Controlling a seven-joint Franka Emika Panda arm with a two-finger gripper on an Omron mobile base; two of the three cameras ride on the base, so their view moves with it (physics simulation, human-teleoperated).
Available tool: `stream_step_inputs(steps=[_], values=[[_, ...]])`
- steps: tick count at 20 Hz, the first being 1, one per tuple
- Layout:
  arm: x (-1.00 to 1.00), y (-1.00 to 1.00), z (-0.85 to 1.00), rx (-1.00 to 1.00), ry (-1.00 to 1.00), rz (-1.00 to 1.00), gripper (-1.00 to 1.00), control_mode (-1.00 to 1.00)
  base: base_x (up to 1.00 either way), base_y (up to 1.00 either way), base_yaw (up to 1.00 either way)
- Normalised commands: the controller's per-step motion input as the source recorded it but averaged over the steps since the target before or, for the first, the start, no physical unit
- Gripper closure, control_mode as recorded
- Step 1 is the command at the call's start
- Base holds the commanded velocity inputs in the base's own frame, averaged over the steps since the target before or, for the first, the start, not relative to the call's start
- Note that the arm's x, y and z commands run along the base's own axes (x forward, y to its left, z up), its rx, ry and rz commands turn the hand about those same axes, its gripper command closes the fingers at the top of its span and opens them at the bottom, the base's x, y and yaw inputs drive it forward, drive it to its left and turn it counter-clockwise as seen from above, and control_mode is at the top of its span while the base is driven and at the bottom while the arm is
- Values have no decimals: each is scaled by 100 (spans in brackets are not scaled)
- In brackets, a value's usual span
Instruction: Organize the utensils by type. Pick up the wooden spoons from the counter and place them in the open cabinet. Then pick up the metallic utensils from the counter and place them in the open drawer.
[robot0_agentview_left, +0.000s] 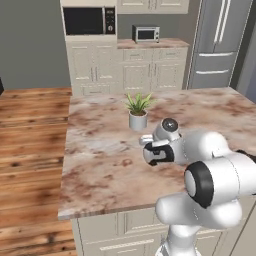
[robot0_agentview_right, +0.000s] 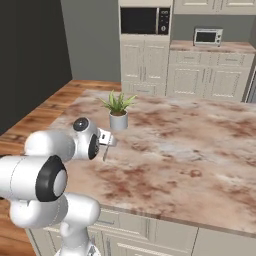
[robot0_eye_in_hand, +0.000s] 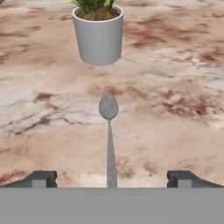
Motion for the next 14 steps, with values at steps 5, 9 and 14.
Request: stream_step_inputs(steps=[5, 9, 14], values=[[36, 16, -26, 1, 7, 0, -100, -100, 0, 0, 0], [32, 0, -12, 0, 1, -1, -100, -100, 0, 0, 0], [17, 0, -13, 0, 1, -4, -100, -100, 0, 0, 0]])
